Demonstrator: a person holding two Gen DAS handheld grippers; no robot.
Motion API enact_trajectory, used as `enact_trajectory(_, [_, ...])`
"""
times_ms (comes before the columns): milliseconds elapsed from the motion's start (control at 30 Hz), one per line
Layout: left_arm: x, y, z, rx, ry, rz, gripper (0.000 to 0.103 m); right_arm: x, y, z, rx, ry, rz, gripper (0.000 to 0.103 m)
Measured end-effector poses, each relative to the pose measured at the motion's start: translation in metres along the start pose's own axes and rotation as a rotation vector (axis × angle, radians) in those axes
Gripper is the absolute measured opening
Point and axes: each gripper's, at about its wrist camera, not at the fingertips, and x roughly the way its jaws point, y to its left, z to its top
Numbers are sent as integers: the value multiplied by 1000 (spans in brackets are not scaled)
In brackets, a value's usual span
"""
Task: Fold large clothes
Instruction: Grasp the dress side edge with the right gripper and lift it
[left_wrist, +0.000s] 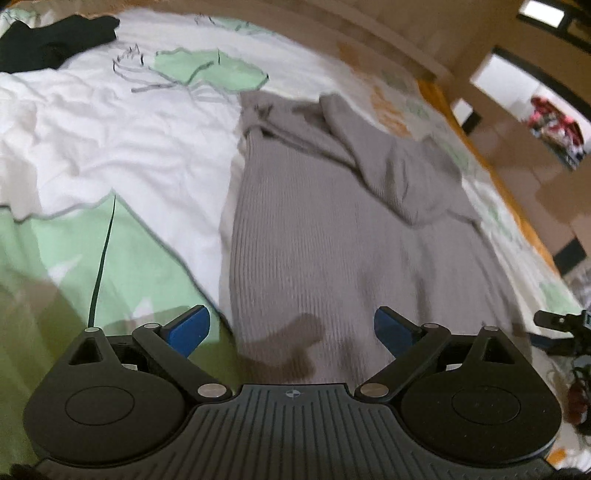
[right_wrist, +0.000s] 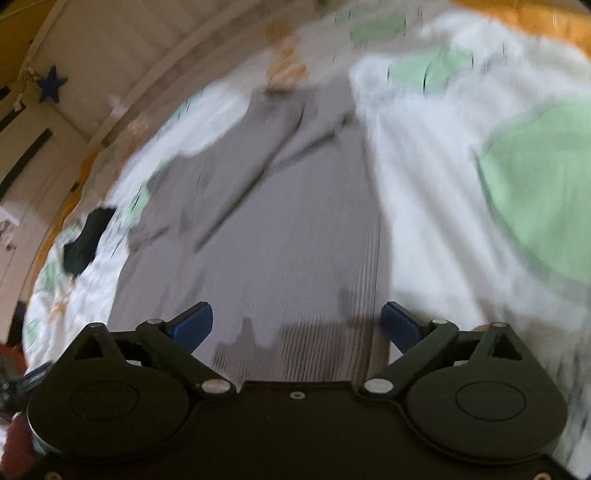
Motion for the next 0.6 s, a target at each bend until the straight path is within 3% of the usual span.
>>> enact_trajectory(300, [-3, -1, -23, 25, 125, -15, 98, -11, 9, -31, -28, 160, 31, 99])
enact_trajectory(600, [5, -7, -28, 69, 163, 4, 102, 1, 24, -46, -120, 244, 4, 103])
